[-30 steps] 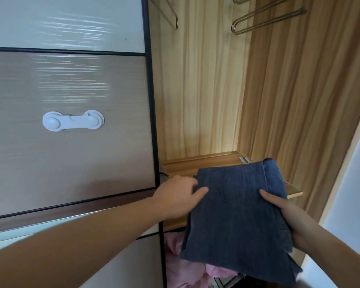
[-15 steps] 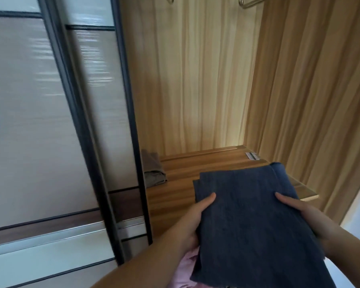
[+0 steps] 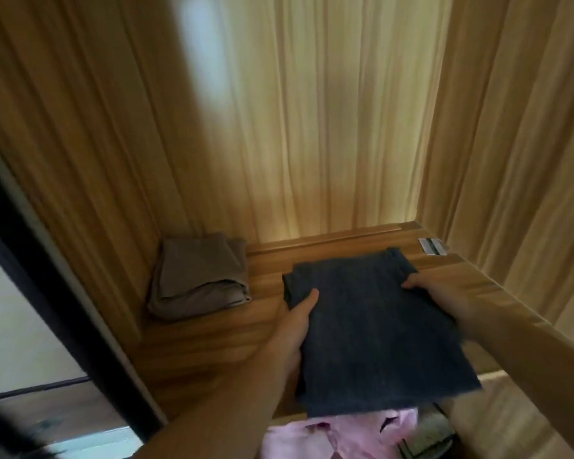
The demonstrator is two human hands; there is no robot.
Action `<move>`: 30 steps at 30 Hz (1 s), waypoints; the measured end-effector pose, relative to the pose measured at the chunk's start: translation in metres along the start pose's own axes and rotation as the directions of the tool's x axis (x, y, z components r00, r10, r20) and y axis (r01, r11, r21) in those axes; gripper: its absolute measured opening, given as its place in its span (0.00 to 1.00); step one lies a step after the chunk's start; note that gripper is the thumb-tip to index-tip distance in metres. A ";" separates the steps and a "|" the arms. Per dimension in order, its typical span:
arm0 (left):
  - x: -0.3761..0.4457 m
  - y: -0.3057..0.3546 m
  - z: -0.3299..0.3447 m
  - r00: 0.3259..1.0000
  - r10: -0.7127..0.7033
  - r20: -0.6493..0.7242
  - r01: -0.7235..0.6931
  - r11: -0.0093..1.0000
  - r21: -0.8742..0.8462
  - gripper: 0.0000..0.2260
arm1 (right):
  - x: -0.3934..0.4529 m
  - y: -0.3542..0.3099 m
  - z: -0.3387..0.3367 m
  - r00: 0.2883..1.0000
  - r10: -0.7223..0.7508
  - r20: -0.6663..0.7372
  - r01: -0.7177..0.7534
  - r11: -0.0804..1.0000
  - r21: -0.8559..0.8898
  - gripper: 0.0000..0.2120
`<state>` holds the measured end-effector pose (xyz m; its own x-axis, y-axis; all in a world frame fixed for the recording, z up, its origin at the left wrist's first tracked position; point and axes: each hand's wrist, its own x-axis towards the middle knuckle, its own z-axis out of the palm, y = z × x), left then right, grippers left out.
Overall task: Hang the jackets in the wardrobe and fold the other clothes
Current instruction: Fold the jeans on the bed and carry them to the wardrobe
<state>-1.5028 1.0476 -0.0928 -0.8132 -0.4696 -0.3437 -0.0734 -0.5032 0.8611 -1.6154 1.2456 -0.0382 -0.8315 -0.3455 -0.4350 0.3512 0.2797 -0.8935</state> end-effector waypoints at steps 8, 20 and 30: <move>0.081 -0.008 -0.021 0.873 0.438 0.213 -0.393 0.376 0.839 0.32 | 0.090 0.024 0.025 0.871 -0.481 0.101 0.372 0.512 -0.774 0.30; 0.137 -0.048 -0.022 0.914 0.206 0.350 -0.299 -0.241 0.923 0.42 | 0.183 0.063 0.044 0.901 -0.352 0.254 0.321 0.145 -0.936 0.36; 0.147 -0.039 -0.017 0.939 0.167 0.300 -0.267 -0.194 0.944 0.40 | 0.186 0.049 0.044 0.908 -0.347 0.234 0.304 0.161 -0.939 0.37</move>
<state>-1.6095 0.9864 -0.1835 -0.9493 -0.3073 -0.0665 -0.3135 0.9079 0.2784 -1.7339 1.1554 -0.1682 -0.7762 -0.6207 -0.1110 -0.6001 0.7812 -0.1718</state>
